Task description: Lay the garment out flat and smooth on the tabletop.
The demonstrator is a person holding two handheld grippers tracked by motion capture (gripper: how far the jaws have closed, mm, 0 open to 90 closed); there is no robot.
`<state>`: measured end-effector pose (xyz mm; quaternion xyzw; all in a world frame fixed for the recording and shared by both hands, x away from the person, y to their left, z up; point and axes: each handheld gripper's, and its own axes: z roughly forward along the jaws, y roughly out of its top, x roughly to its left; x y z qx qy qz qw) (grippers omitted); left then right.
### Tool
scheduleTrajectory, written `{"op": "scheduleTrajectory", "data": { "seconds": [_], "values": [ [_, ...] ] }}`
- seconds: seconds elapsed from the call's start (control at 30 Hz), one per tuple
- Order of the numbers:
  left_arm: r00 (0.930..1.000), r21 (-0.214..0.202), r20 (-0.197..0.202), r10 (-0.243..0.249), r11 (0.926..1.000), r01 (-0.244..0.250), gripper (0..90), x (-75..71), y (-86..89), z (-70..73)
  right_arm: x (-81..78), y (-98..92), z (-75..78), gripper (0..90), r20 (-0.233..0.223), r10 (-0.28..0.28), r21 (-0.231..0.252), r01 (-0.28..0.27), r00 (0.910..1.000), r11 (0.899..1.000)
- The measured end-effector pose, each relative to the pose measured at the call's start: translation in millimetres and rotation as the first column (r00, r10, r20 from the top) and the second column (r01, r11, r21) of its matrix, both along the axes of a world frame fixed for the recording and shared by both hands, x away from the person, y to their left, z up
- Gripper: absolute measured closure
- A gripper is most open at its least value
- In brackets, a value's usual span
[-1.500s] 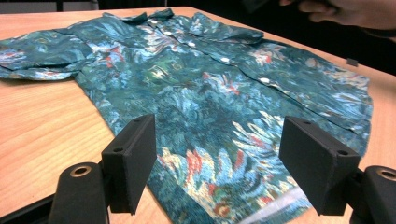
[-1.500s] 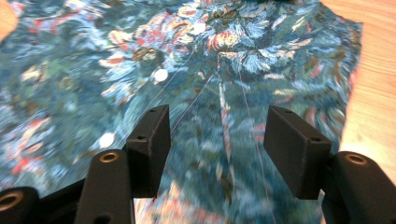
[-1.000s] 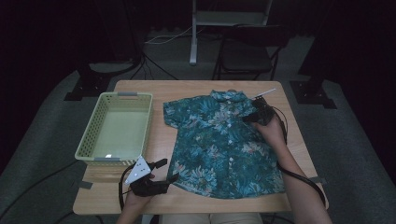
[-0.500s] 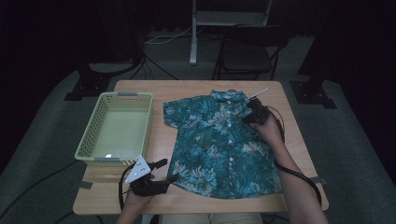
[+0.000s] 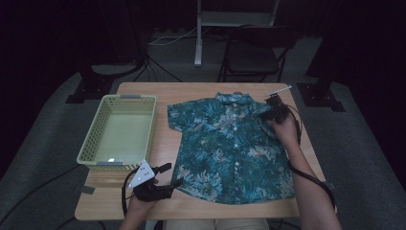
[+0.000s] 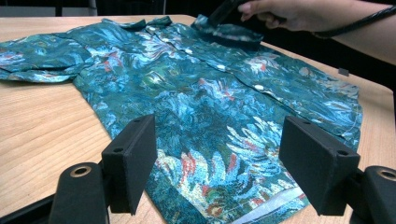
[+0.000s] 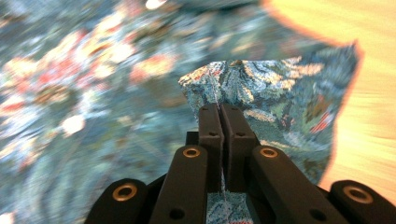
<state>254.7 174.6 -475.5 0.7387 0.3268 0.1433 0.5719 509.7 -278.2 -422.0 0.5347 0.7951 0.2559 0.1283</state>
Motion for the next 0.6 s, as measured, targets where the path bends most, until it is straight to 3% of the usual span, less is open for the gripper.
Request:
{"op": "scheduleTrajectory", "data": {
  "seconds": [0.1,0.23,0.33,0.37,0.43,0.5,0.6],
  "values": [
    [1.0000,0.000,-0.001,0.003,1.0000,-0.003,28.7,0.0,0.1,0.0,0.6,-15.7,9.0,87.9,0.032,-0.072,-0.043,0.073,0.9969,0.996],
    [0.9999,-0.001,-0.010,0.013,0.9999,-0.013,28.7,0.9,0.3,-0.1,3.2,-33.8,15.6,87.8,0.048,-0.156,-0.074,0.159,0.9866,0.984],
    [0.9996,-0.012,-0.020,0.018,0.9998,-0.018,28.7,1.5,1.5,-0.3,6.0,-43.6,16.9,87.3,0.059,-0.223,-0.155,0.230,0.9729,0.961],
    [0.9996,-0.011,-0.019,0.020,0.9997,-0.020,28.7,1.3,1.4,-0.3,7.0,-47.2,16.6,84.7,0.059,-0.244,-0.164,0.250,0.9680,0.954],
    [0.9997,-0.007,-0.016,0.018,0.9998,-0.018,28.7,0.9,1.0,-0.2,7.9,-55.4,15.5,69.5,0.070,-0.303,-0.175,0.311,0.9504,0.934],
    [0.9997,-0.006,-0.016,0.017,0.9998,-0.018,28.7,0.9,0.8,-0.2,6.8,-63.4,13.4,65.9,0.081,-0.352,-0.175,0.361,0.9327,0.916],
    [0.9997,-0.010,-0.016,0.017,0.9998,-0.017,28.7,0.8,1.1,-0.2,4.2,-72.0,7.2,54.8,0.066,-0.376,-0.167,0.382,0.9242,0.909]
  ]
}}
